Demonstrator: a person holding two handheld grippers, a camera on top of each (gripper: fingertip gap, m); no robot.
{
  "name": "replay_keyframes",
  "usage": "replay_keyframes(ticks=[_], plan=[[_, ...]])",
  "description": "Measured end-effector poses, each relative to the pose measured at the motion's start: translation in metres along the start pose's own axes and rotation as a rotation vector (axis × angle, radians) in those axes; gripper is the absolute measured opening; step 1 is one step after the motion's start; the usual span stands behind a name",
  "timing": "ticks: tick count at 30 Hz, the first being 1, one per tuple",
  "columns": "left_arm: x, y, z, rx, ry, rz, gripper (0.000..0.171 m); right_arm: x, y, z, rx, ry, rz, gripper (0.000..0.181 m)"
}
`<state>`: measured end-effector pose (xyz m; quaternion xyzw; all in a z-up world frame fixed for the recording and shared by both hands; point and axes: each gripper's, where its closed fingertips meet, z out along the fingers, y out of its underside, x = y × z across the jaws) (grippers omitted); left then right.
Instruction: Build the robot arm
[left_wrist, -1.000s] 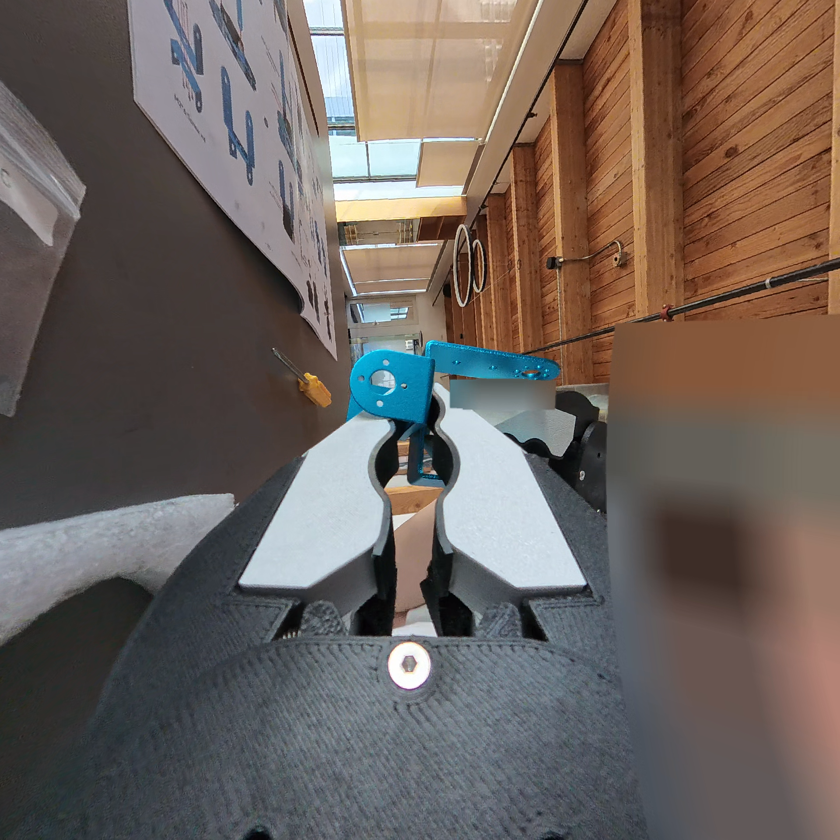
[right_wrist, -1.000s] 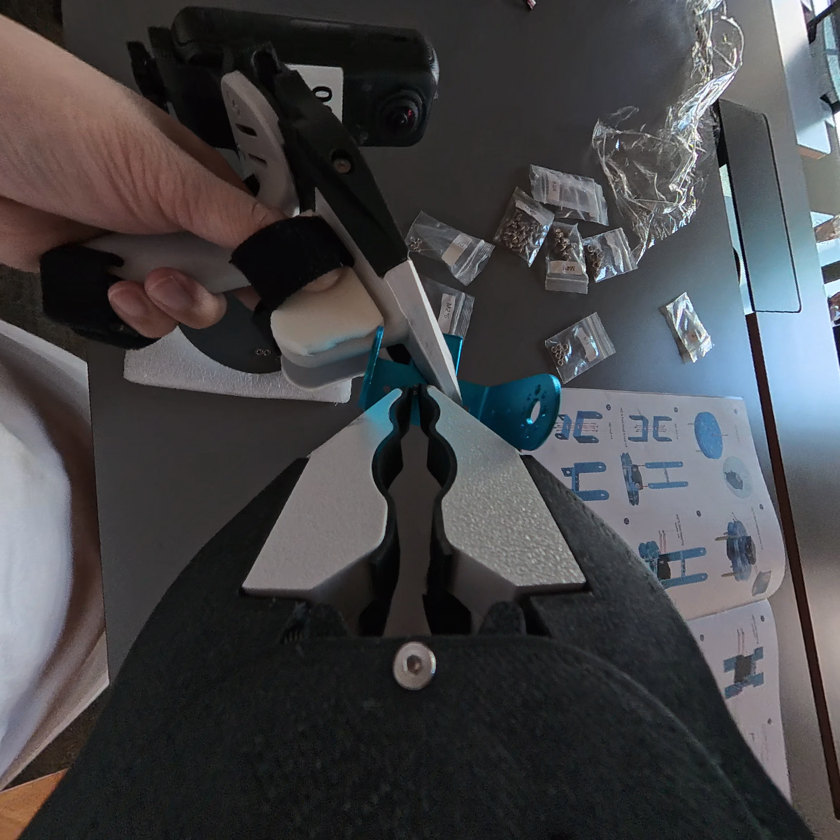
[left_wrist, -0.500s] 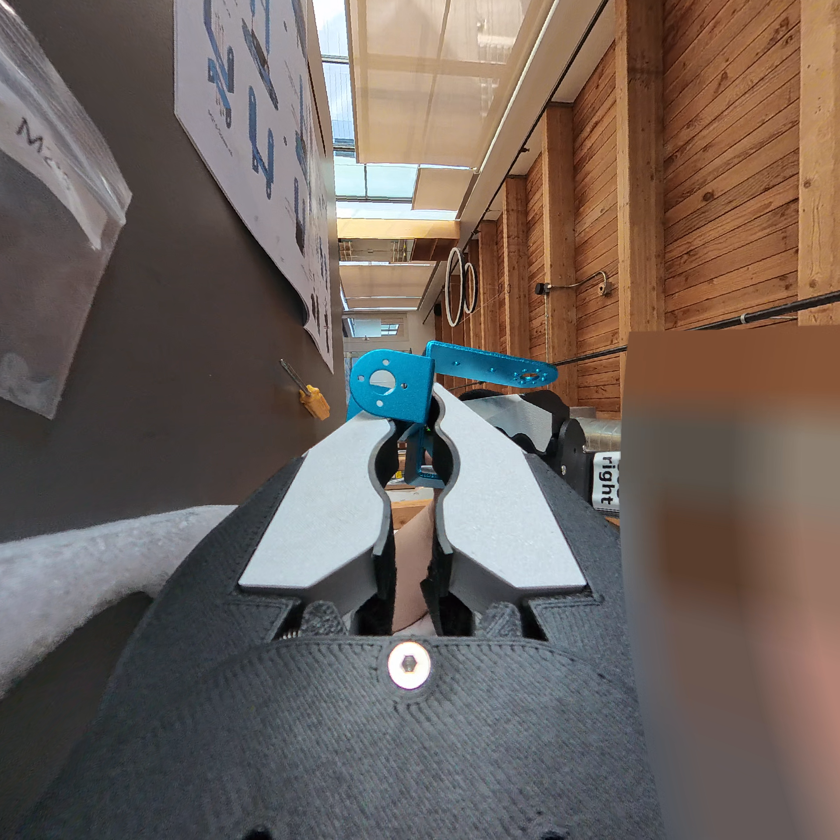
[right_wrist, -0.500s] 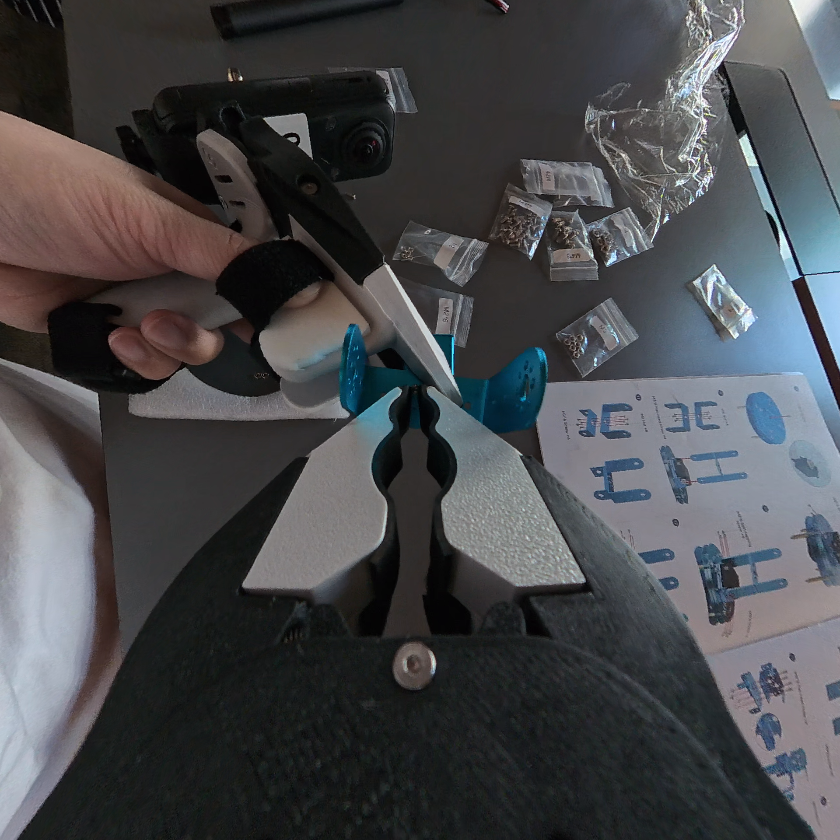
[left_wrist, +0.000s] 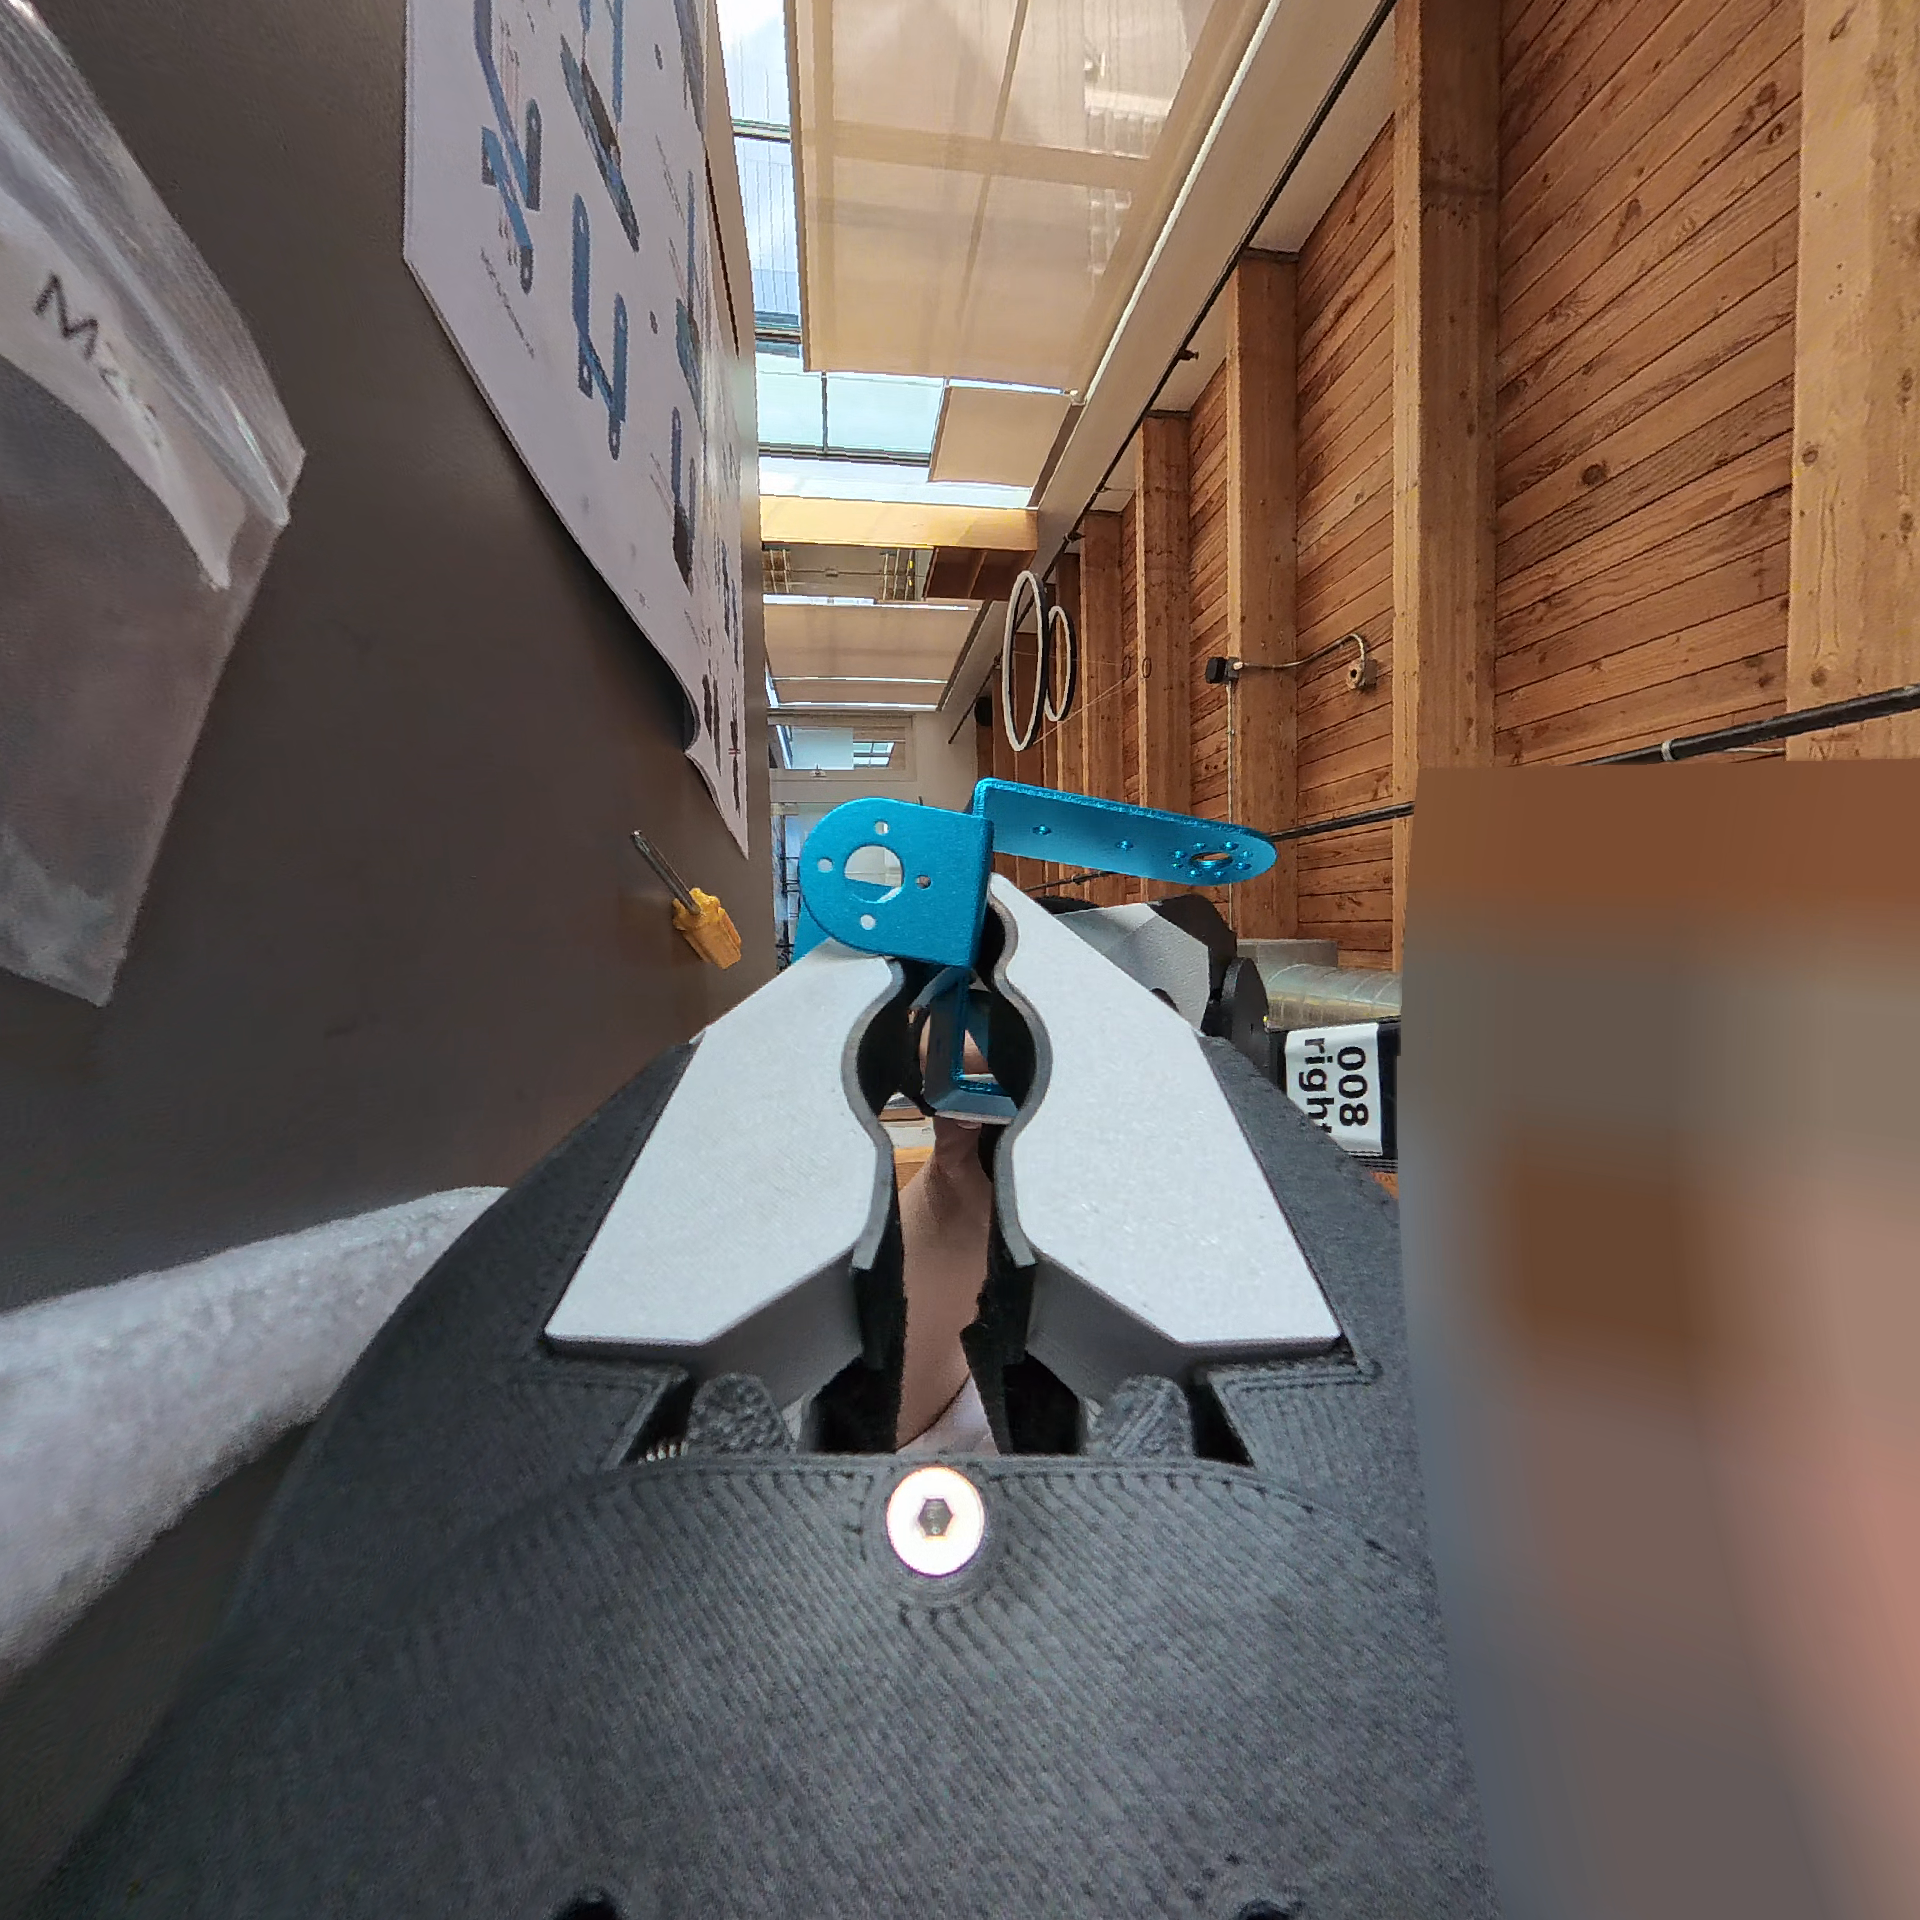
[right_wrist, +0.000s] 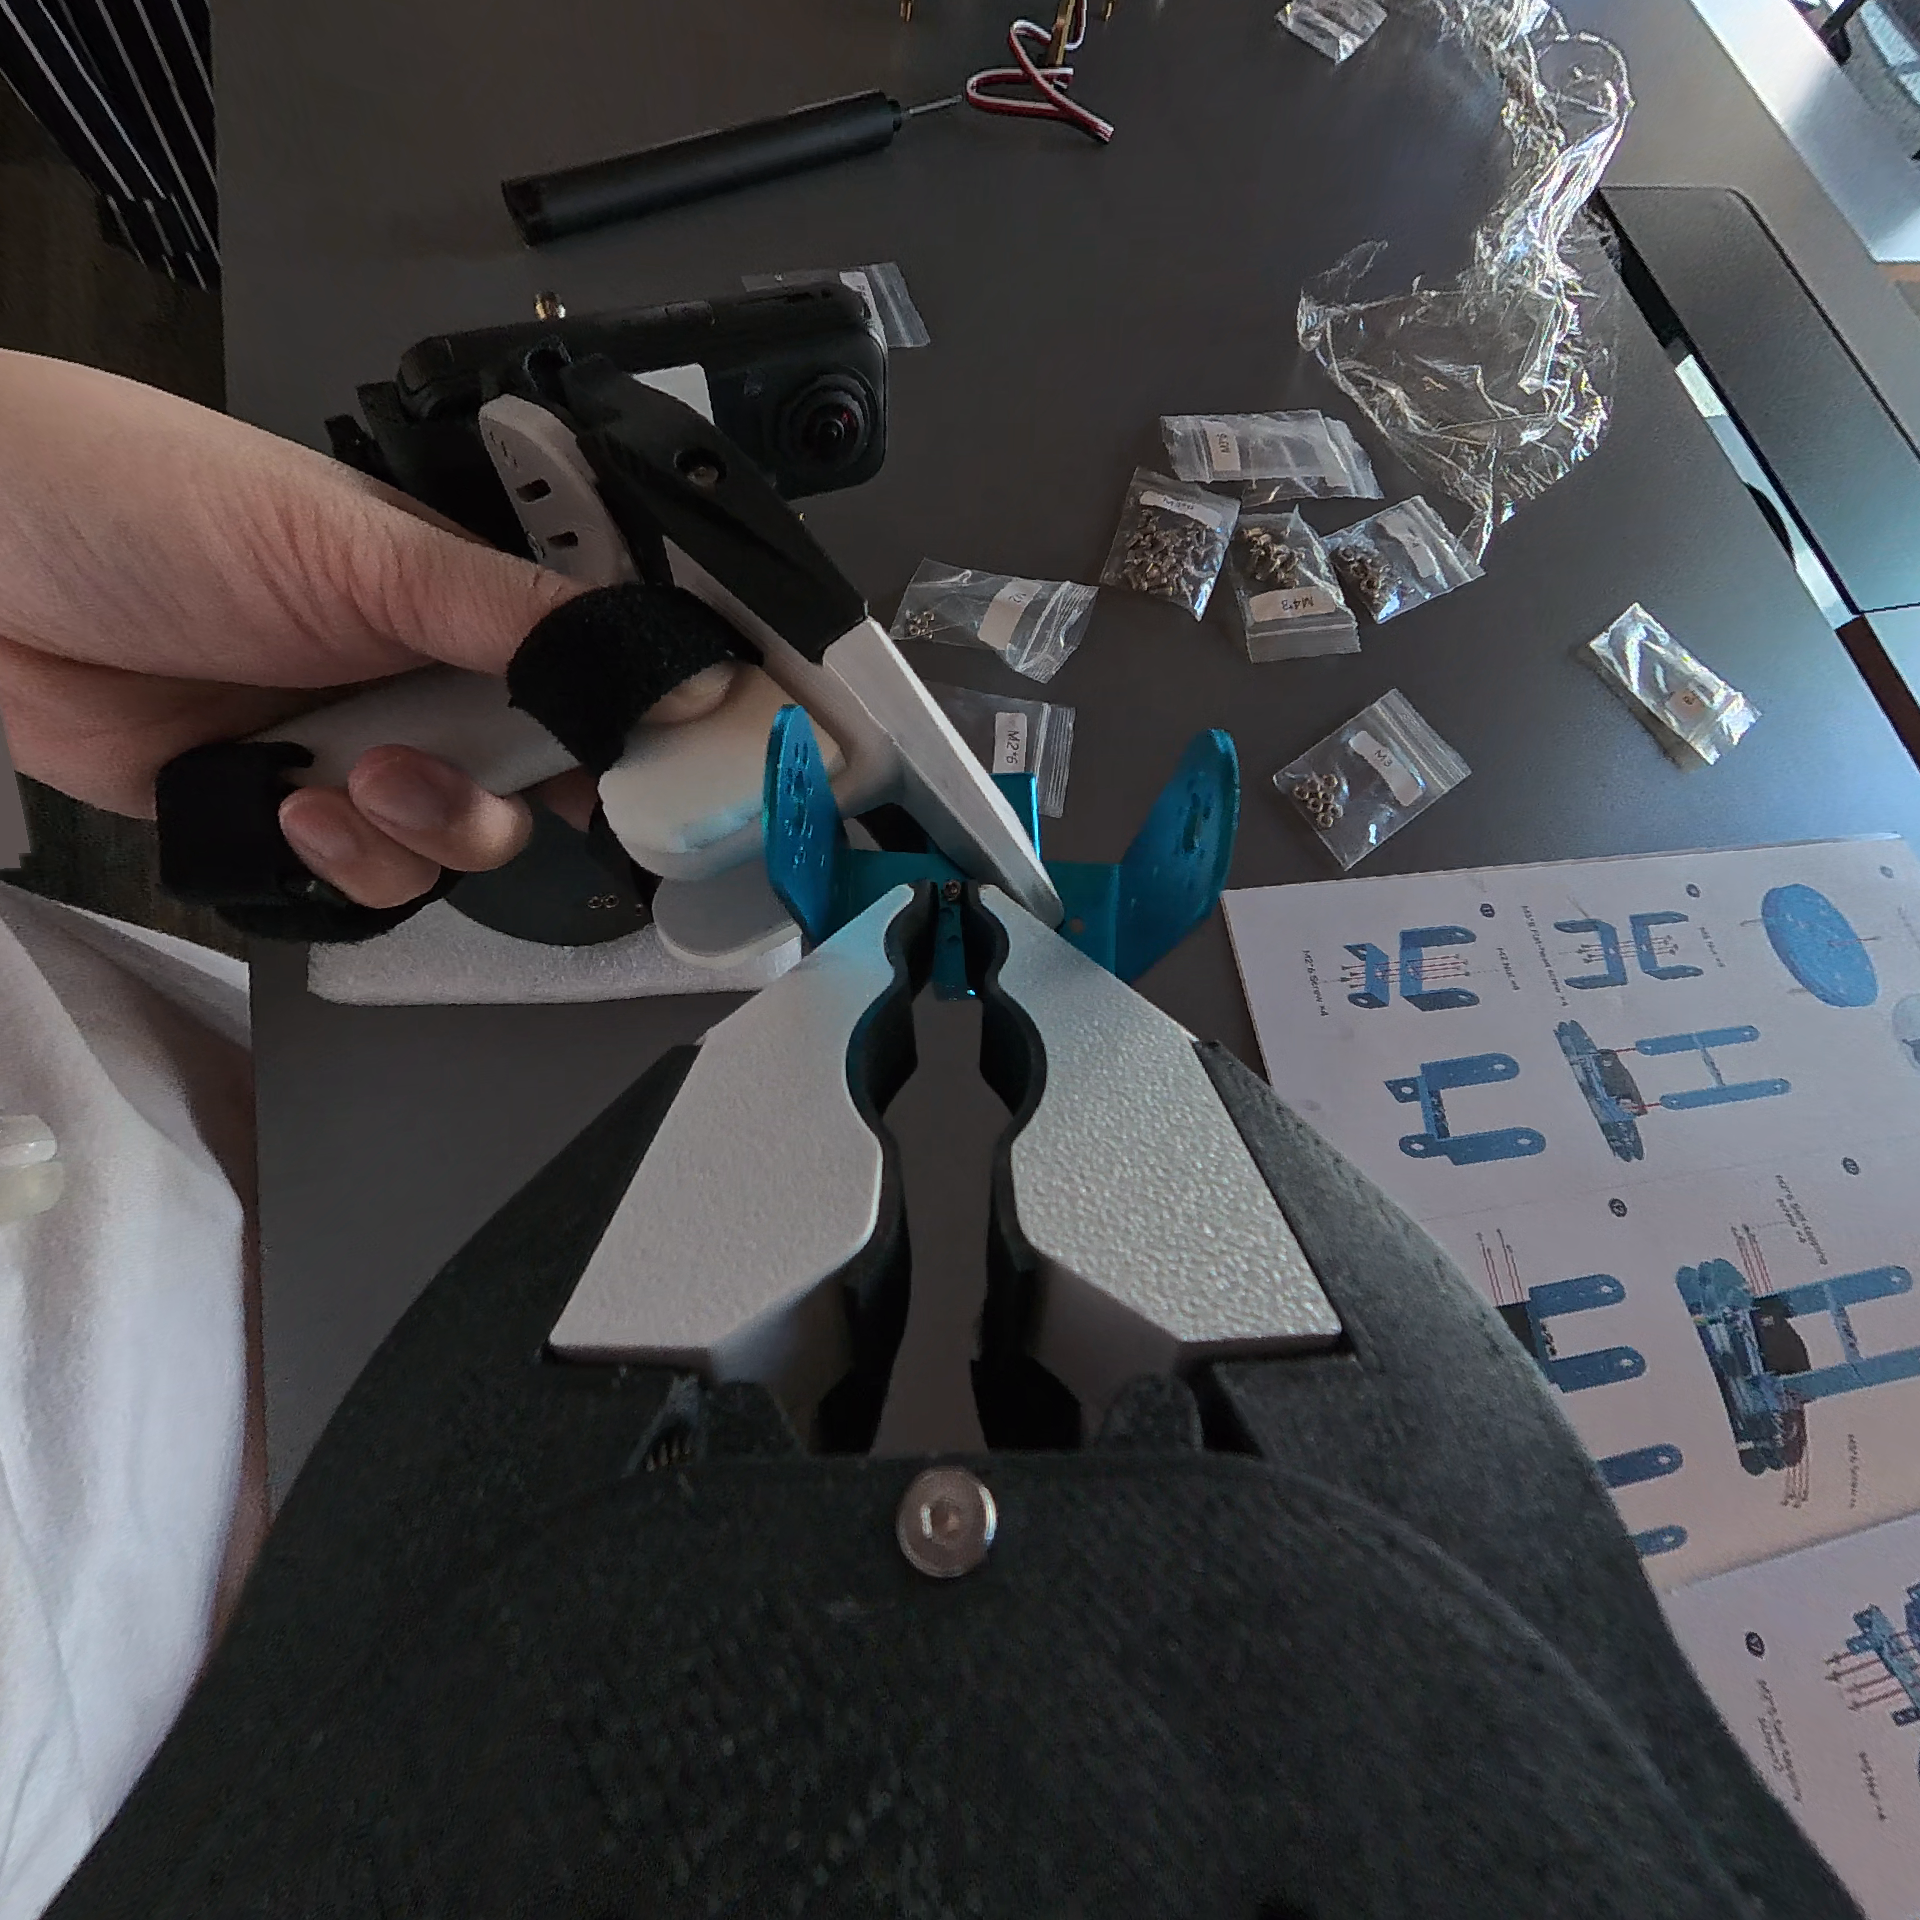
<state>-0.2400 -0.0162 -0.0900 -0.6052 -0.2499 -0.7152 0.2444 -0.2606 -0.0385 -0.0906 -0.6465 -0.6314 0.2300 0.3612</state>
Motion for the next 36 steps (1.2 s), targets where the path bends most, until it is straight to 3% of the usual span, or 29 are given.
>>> replay_keyframes(ticks=[20, 24, 28, 32, 36], plan=[[0.005, 0.0, 0.003, -0.01, 0.028, -0.036, 0.006, 0.006, -0.001, -0.008, 0.083, 0.04, -0.043, 0.007], [0.005, 0.001, 0.003, -0.016, 0.032, -0.05, 0.006, 0.006, -0.008, -0.015, 0.151, 0.024, -0.03, 0.007], [0.006, 0.003, 0.003, -0.023, 0.049, -0.078, 0.006, 0.005, -0.011, -0.023, 0.2, 0.049, -0.127, 0.008], [0.009, 0.009, 0.003, -0.059, 0.053, -0.08, 0.006, -0.009, -0.003, -0.023, 0.241, -0.047, -0.152, 0.014], [0.008, 0.015, 0.002, -0.093, 0.047, -0.092, 0.006, -0.001, -0.004, -0.034, 0.33, 0.014, -0.191, 0.015]])
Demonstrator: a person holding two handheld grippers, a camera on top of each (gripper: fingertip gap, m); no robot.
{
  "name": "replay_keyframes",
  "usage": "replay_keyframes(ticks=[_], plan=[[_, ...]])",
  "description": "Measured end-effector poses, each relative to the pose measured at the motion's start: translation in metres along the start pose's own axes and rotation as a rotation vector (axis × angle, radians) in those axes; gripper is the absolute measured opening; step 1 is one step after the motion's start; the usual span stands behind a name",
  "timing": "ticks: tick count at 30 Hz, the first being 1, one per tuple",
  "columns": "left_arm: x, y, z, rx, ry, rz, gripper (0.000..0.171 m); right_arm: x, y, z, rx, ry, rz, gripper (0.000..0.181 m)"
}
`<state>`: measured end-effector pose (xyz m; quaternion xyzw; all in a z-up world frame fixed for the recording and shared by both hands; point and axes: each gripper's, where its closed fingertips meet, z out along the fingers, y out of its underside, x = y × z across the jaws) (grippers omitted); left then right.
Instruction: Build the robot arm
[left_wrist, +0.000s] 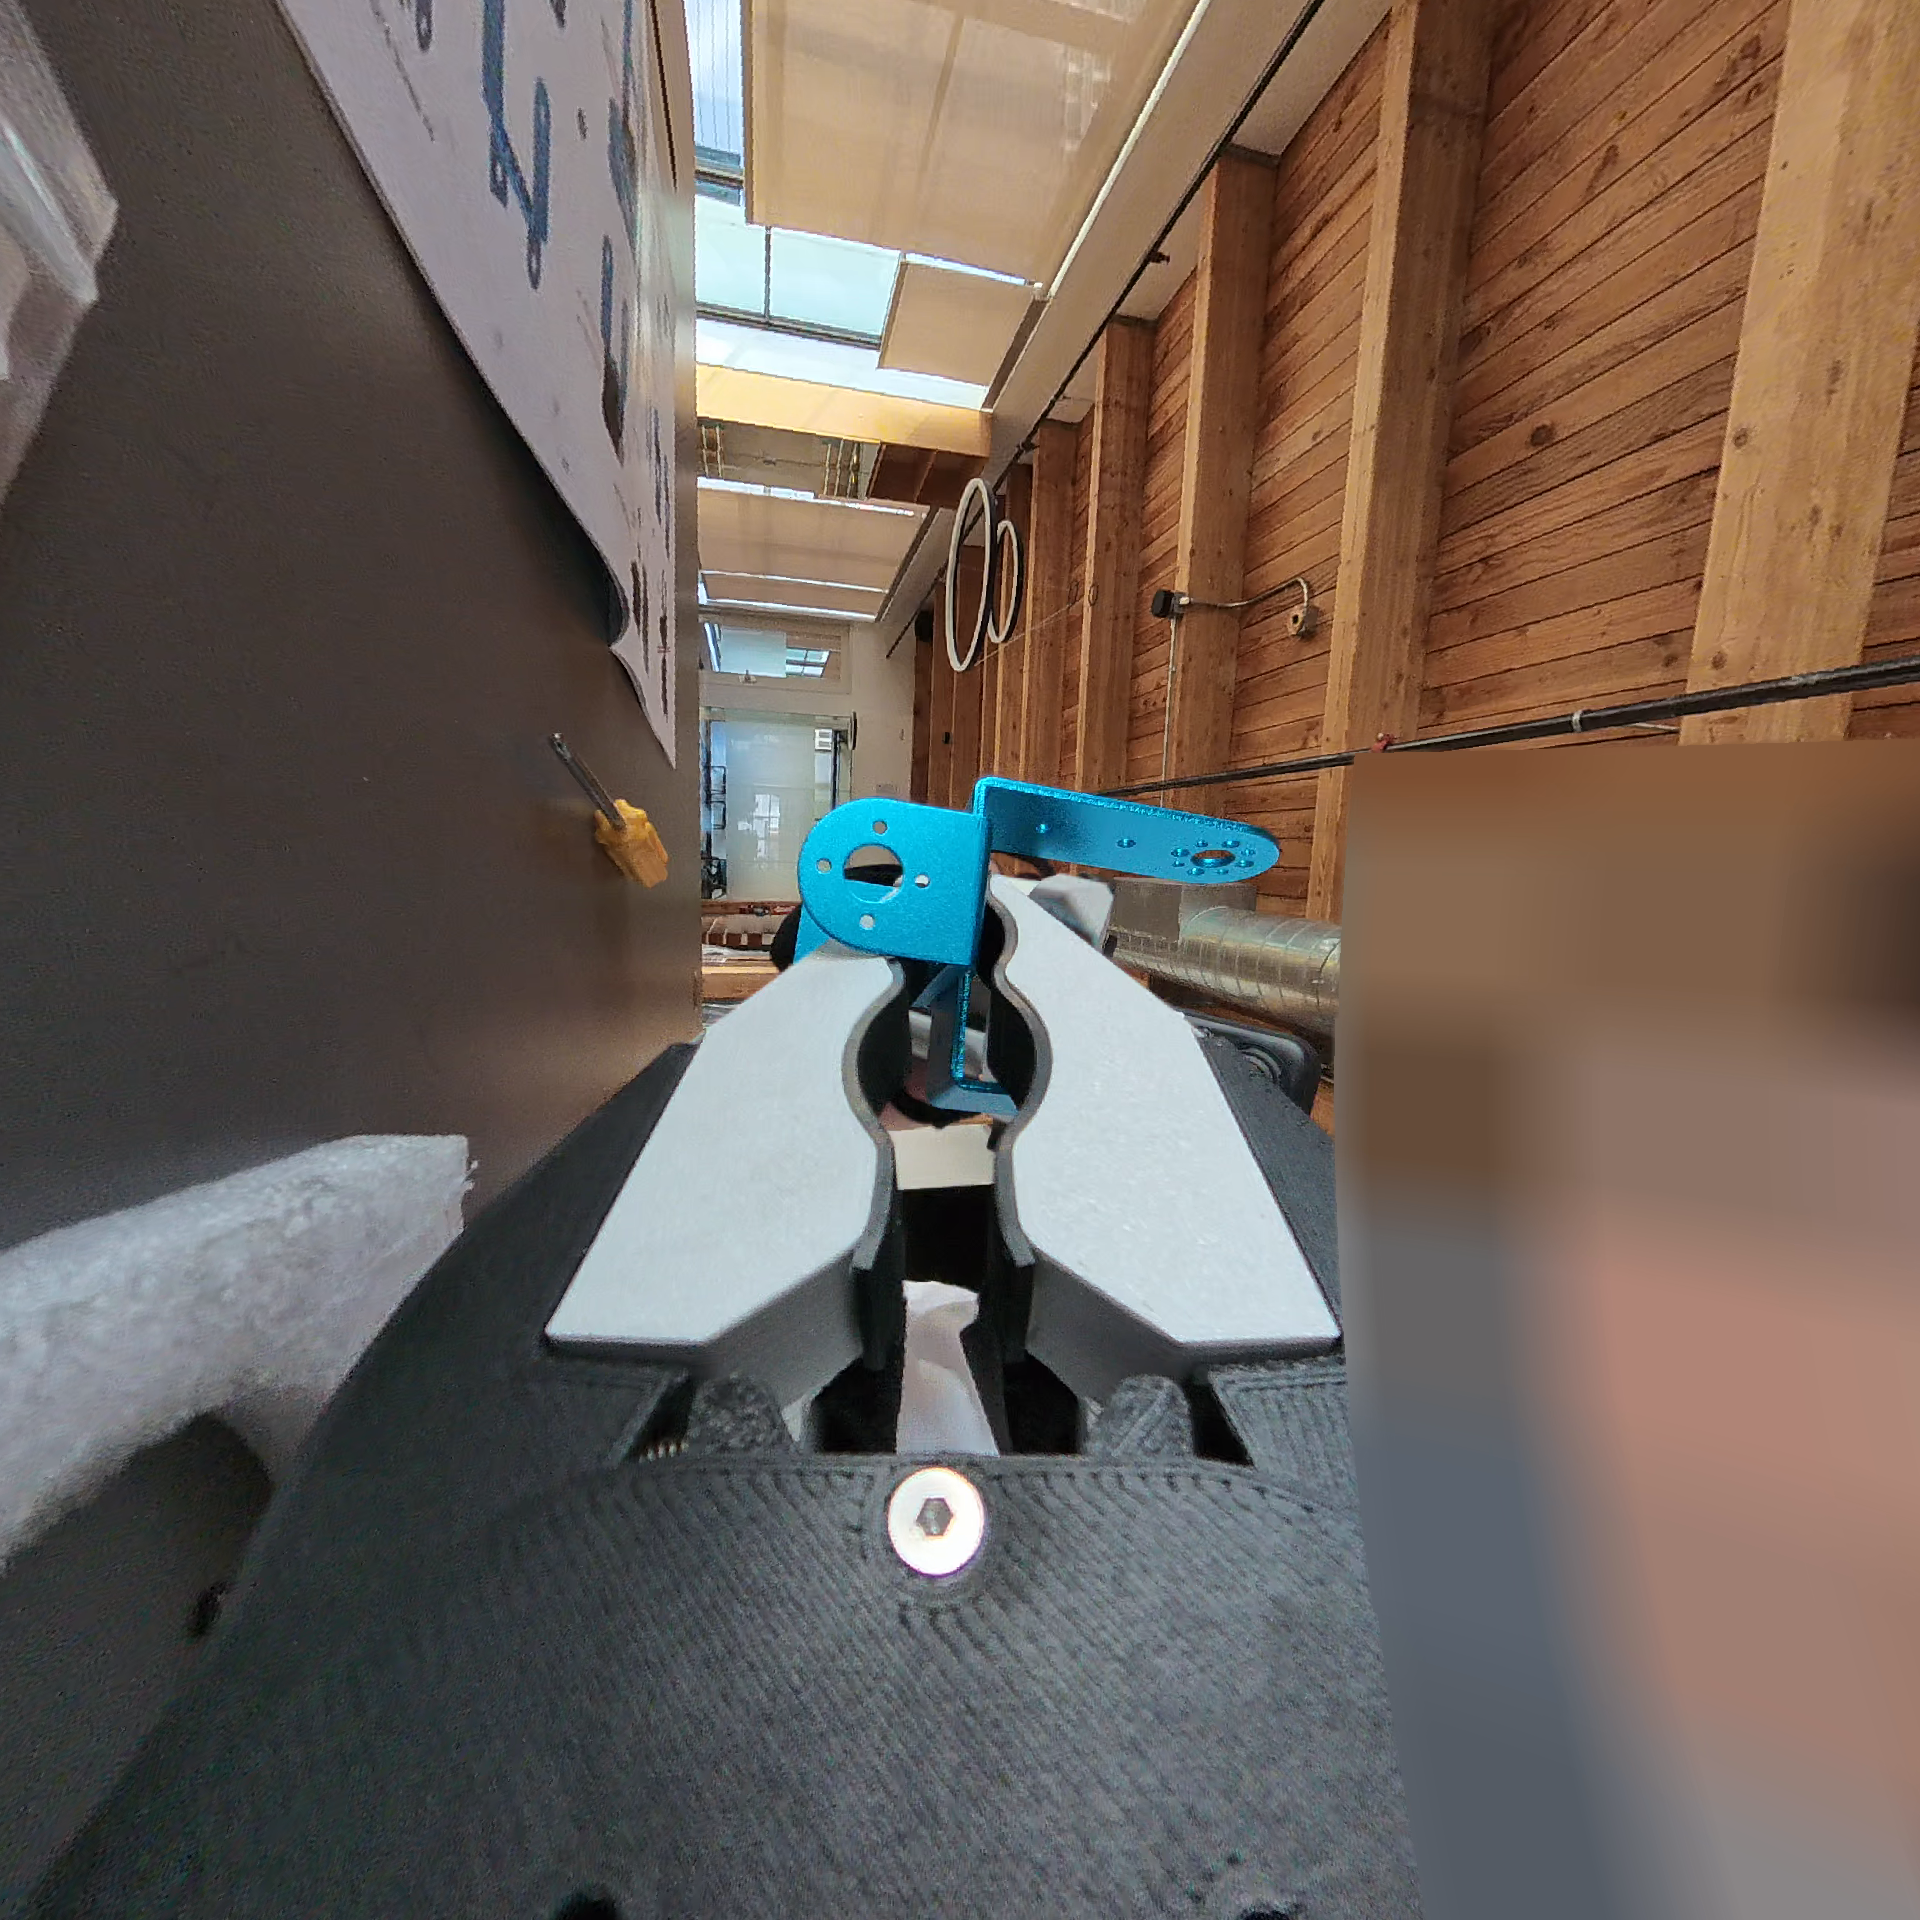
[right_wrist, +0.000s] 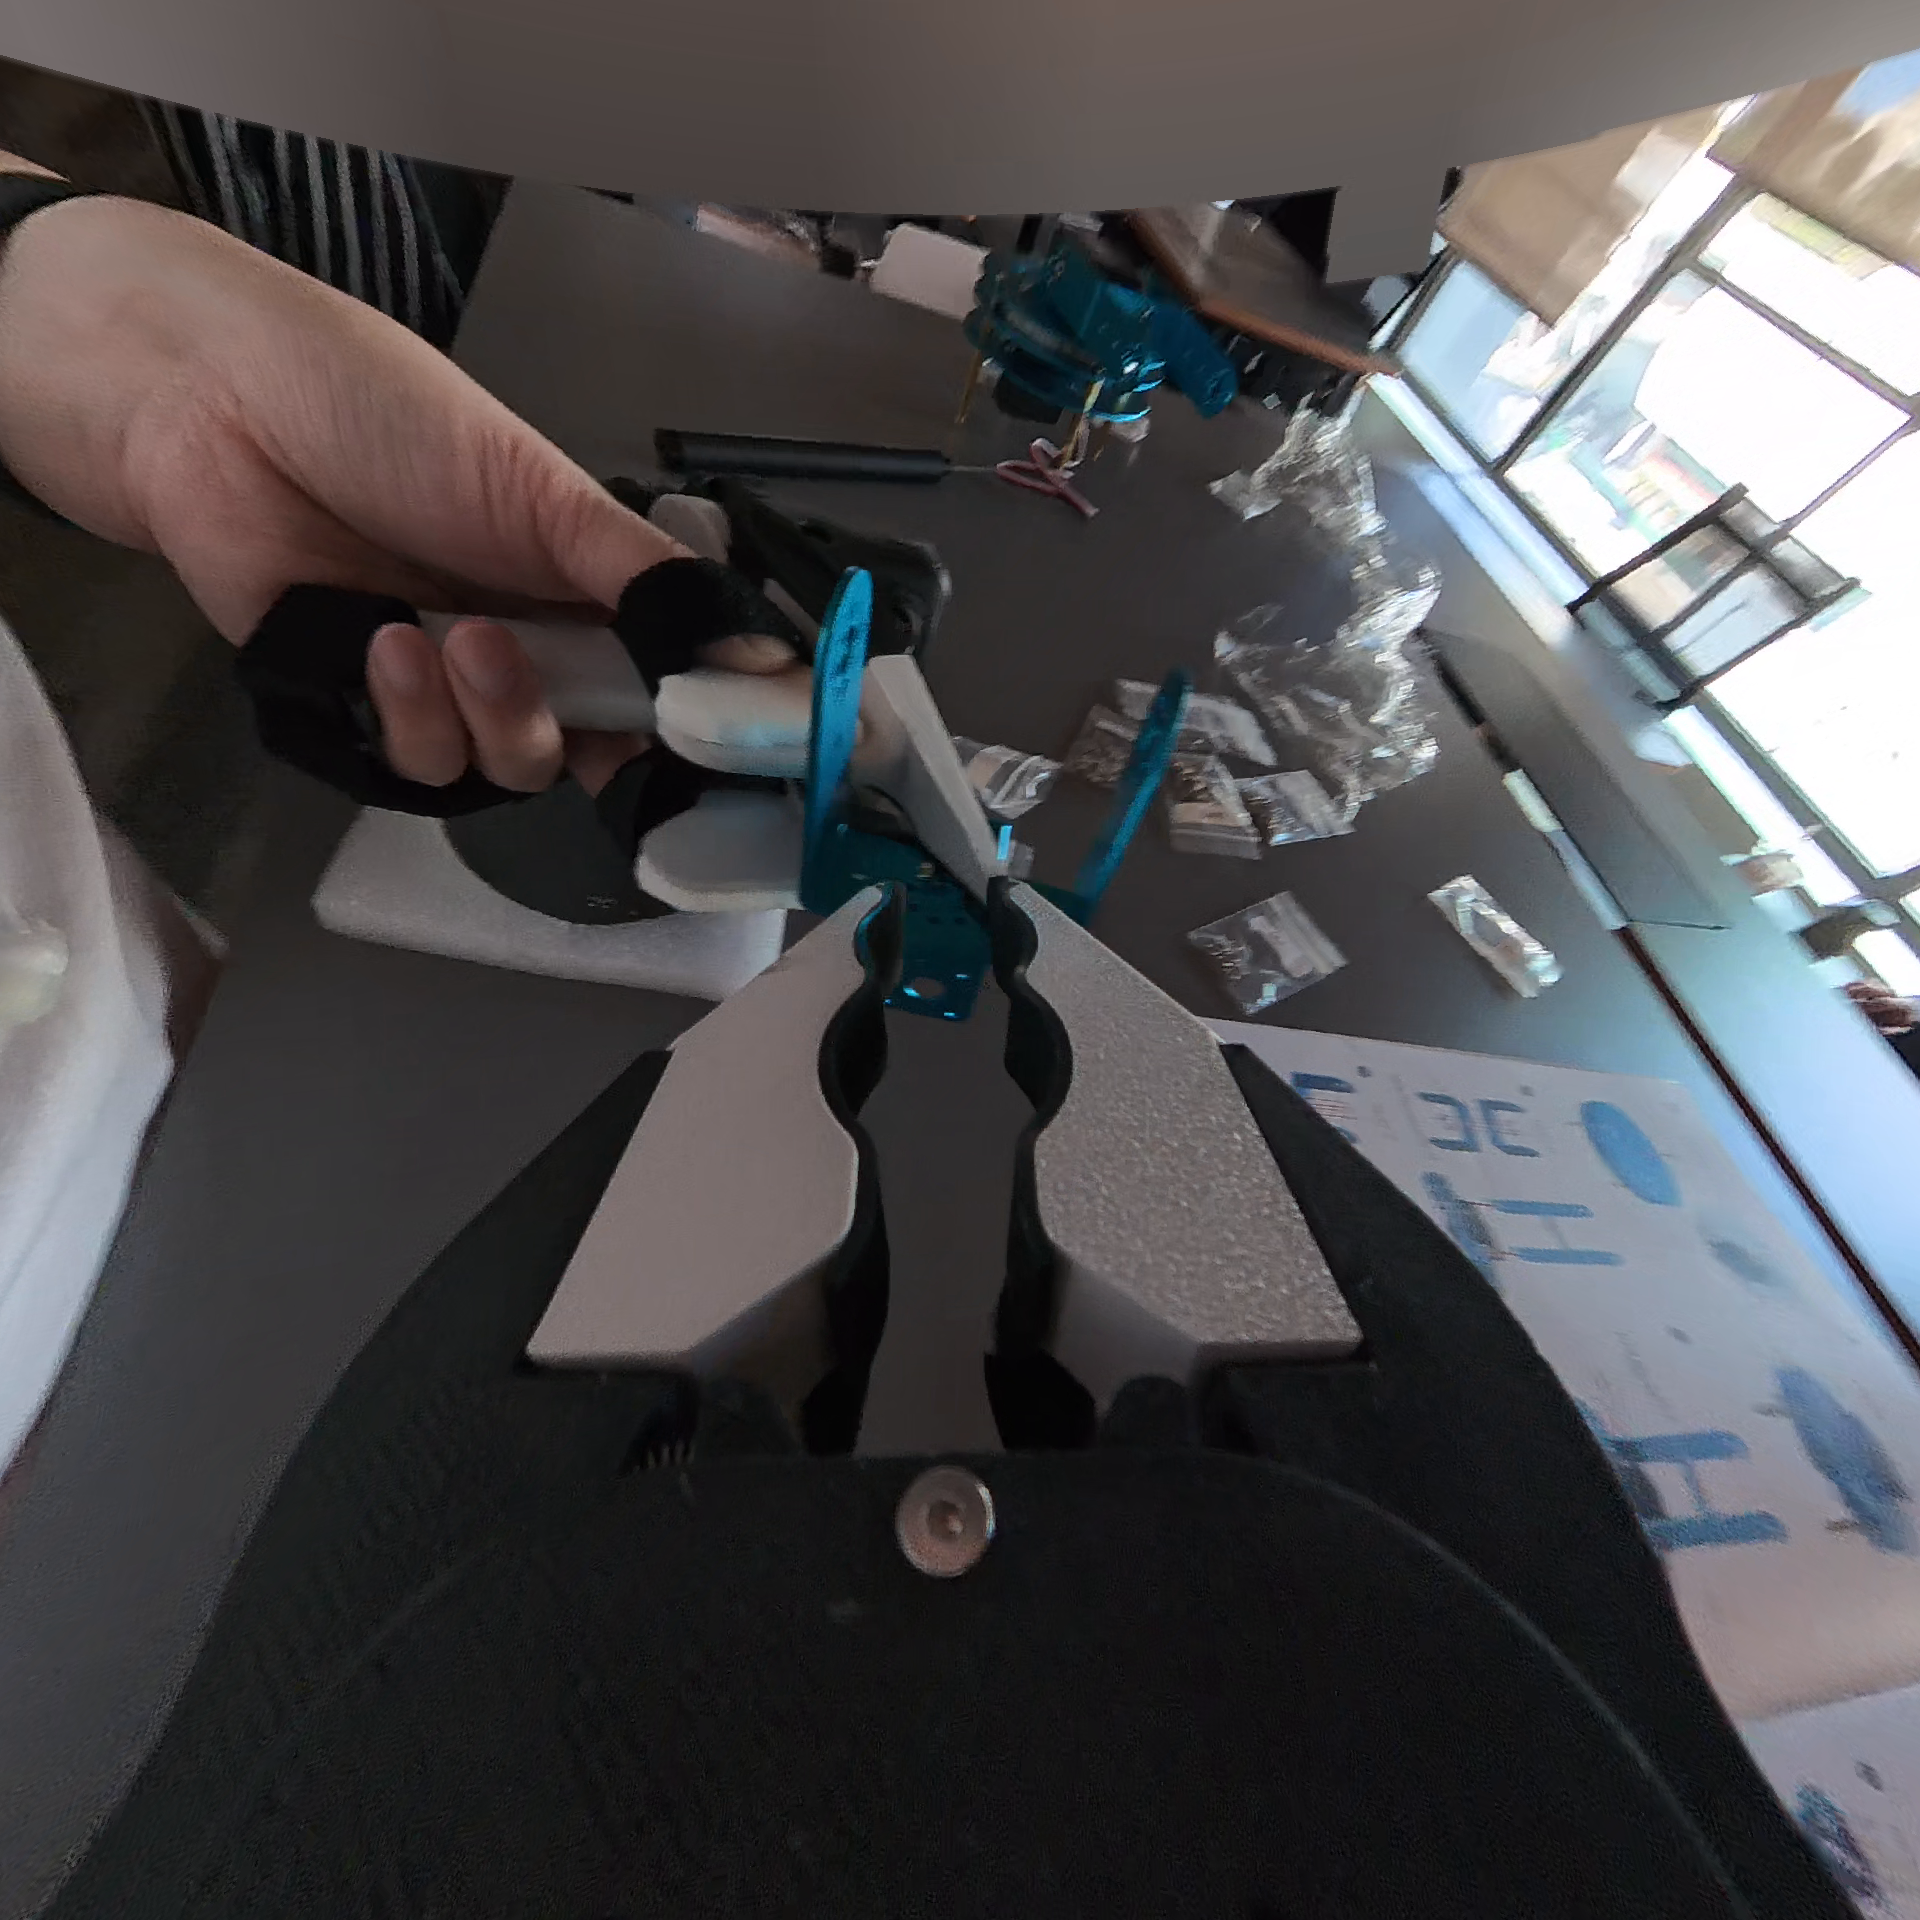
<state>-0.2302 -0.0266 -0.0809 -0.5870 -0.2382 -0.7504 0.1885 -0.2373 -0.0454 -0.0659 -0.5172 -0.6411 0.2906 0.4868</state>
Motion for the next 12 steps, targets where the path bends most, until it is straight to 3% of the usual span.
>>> replay_keyframes(ticks=[2, 6, 9, 12], plan=[[-0.003, 0.002, 0.0, -0.008, -0.016, -0.001, 0.006, 0.005, 0.0, -0.005, 0.011, 0.034, -0.027, 0.016], [-0.007, 0.0, -0.001, 0.024, -0.03, -0.024, 0.006, 0.01, -0.002, -0.013, 0.069, 0.068, 0.042, 0.034], [-0.008, -0.001, 0.0, 0.04, -0.035, -0.015, 0.006, 0.019, 0.002, -0.014, 0.111, 0.132, 0.172, 0.035], [-0.009, 0.001, 0.002, 0.029, -0.054, 0.008, 0.006, 0.023, 0.014, -0.006, 0.103, 0.131, 0.361, 0.049]])
